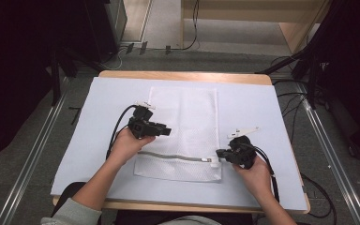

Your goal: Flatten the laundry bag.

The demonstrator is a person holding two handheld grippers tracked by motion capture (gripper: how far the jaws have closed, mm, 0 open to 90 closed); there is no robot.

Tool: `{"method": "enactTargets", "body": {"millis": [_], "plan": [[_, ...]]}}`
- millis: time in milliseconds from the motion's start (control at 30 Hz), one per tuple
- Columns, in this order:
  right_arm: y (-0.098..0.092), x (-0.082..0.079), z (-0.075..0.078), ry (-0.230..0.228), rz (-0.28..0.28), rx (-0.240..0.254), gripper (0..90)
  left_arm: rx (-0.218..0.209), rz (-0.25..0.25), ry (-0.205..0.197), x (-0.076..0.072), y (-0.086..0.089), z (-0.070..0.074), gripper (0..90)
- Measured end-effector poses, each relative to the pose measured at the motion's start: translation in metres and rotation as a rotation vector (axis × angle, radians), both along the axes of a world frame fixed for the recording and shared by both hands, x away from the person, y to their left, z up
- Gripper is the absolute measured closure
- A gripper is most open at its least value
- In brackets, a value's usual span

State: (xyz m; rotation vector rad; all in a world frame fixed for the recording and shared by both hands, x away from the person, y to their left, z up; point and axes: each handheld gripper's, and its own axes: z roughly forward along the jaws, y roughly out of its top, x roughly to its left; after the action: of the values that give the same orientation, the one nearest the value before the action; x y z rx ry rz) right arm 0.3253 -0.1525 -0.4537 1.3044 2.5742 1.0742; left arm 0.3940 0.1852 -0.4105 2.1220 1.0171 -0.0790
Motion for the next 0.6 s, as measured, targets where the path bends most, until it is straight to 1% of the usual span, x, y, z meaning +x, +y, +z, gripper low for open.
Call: {"method": "enactTargets", "body": {"millis": [67, 200, 267, 300, 333, 367, 400, 433, 467, 500, 533, 600], "plan": [[-0.001, -0.001, 0.000, -0.005, 0.002, -0.001, 90.0, 0.003, -0.007, 0.001, 0.000, -0.002, 0.000, 62.4], [-0.004, -0.004, -0.001, -0.003, -0.024, 0.004, 90.0, 0.015, -0.039, -0.004, -0.002, -0.012, -0.002, 62.3], [-0.006, -0.004, -0.002, -0.005, -0.038, -0.005, 87.9, 0.018, -0.056, -0.008, -0.004, -0.019, -0.003, 62.2], [-0.007, -0.004, -0.002, -0.009, -0.037, -0.003, 86.0, 0.022, -0.061, -0.007, -0.005, -0.020, -0.003, 62.2], [-0.008, -0.004, -0.002, -0.005, -0.044, 0.008, 86.1, 0.019, -0.067, -0.003, -0.005, -0.022, -0.004, 62.2], [-0.007, -0.005, -0.002, -0.003, -0.039, 0.018, 87.4, 0.019, -0.067, -0.003, -0.005, -0.022, -0.004, 62.2], [-0.006, -0.006, -0.001, -0.006, -0.032, 0.016, 89.9, 0.017, -0.076, -0.002, -0.008, -0.026, -0.006, 62.2], [-0.004, -0.006, -0.001, -0.009, -0.023, 0.013, 90.0, 0.017, -0.076, -0.002, -0.008, -0.026, -0.006, 62.3], [-0.002, -0.007, -0.002, -0.004, -0.025, 0.011, 90.0, 0.022, -0.087, -0.002, -0.010, -0.030, -0.007, 62.6], [-0.002, -0.007, -0.002, -0.004, -0.025, 0.011, 90.0, 0.022, -0.087, -0.002, -0.010, -0.030, -0.007, 62.7], [0.000, -0.006, -0.004, 0.006, -0.017, 0.013, 90.0, 0.030, -0.103, -0.003, -0.013, -0.035, -0.009, 62.8], [0.001, -0.006, -0.006, 0.014, -0.005, 0.002, 90.0, 0.028, -0.112, 0.006, -0.015, -0.040, -0.011, 62.8]]}}
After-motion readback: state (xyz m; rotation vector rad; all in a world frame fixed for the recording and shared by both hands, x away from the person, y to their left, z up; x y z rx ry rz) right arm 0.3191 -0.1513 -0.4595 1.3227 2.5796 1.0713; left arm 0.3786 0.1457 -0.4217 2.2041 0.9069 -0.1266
